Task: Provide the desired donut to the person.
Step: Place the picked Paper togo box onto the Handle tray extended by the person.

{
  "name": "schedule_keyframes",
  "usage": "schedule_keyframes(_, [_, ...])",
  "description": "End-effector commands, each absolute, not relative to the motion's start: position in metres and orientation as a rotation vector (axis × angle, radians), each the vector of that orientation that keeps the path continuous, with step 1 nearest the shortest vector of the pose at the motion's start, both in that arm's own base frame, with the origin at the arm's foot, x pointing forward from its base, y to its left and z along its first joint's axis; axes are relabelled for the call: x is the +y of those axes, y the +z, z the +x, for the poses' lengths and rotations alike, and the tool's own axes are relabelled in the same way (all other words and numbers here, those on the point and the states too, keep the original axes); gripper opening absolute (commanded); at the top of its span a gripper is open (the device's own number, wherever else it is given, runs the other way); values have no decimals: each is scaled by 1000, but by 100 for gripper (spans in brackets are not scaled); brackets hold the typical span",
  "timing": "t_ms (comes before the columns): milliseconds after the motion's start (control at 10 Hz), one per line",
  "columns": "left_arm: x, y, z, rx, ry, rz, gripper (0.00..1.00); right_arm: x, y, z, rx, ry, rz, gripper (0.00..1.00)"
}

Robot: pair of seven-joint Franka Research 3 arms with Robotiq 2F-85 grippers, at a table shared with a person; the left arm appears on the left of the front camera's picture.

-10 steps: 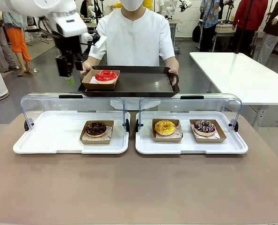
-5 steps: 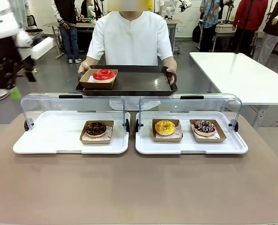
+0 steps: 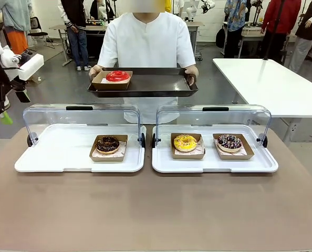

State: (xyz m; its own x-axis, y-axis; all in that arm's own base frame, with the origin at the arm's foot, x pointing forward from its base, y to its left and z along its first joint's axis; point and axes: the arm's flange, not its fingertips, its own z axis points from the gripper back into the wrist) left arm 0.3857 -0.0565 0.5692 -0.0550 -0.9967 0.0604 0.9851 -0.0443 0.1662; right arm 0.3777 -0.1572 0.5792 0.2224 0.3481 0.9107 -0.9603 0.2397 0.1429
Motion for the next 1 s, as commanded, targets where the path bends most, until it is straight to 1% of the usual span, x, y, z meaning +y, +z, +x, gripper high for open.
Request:
schedule_keyframes(0, [-55, 566, 387, -170, -1612, 62, 100, -158, 581, 377, -897, 1081, 873, 100])
schedule_keyframes(400, [-56, 566, 387, -174, -1615, 71, 100, -158, 581, 377, -897, 1081, 873, 100])
schedule_keyframes(500, [-35, 570, 395, -314, -1575, -92, 100, -158, 581, 377, -897, 1081, 873, 100])
schedule_keyframes(800, [26, 573, 423, -609, -1464, -483, 100, -158, 581, 377, -897, 1081, 873, 100])
schedule_keyframes(900, [56, 570, 429, -750, -1383, -608, 100, -158, 581, 377, -897, 1081, 873, 100])
